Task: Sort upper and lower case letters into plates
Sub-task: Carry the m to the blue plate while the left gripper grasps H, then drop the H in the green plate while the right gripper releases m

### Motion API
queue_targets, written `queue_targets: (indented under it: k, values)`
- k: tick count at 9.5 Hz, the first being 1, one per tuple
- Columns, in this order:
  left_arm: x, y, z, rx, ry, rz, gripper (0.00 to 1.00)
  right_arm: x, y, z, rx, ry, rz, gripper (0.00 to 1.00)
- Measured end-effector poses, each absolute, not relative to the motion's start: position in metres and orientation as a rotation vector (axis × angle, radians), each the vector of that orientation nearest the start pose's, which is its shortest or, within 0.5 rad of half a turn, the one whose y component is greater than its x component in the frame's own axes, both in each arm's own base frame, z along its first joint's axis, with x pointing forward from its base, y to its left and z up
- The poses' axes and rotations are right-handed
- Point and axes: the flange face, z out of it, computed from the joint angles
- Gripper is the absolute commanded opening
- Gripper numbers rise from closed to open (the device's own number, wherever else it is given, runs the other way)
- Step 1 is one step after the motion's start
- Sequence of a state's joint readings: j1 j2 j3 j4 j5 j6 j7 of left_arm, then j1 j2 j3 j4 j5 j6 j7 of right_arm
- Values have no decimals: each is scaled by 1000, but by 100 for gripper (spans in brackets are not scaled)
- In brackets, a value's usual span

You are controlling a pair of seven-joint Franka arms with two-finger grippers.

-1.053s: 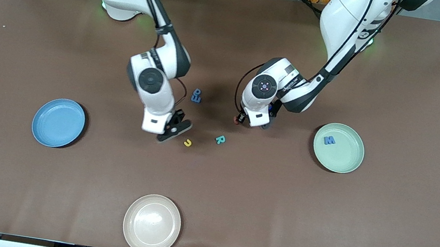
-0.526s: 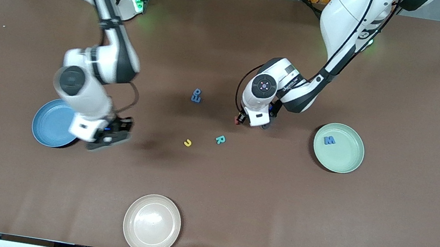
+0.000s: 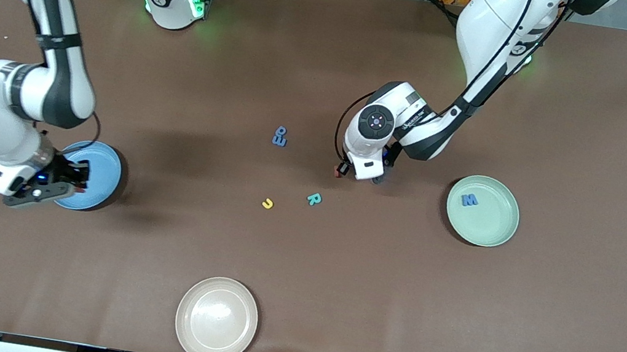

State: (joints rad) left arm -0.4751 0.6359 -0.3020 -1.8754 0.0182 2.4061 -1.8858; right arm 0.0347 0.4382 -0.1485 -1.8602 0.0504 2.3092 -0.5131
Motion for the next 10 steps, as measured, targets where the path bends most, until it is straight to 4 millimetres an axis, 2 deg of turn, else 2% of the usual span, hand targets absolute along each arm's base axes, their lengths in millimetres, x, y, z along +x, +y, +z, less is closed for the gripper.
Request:
queue_targets:
  k: [1, 3, 5, 7, 8, 10]
  values:
    - [462, -426, 187, -2611, -1659, 279, 0, 635, -71, 276, -3115, -588, 6, 100]
    - [494, -382, 227, -2673, -1512, 282, 0, 635, -68, 263, -3111, -594, 28, 100]
    - [512, -329, 257, -2729, -1223, 350, 0, 636, -54, 263, -3099, -628, 28, 100]
    - [530, -259, 273, -2794, -972, 422, 0, 639, -7, 263, -3072, -736, 23, 100]
    - [536, -212, 272, -2836, -841, 439, 0, 639, 28, 263, -3060, -780, 22, 100]
    - [544, -119, 274, -2921, -636, 446, 0, 630, 95, 261, -3074, -720, 37, 100]
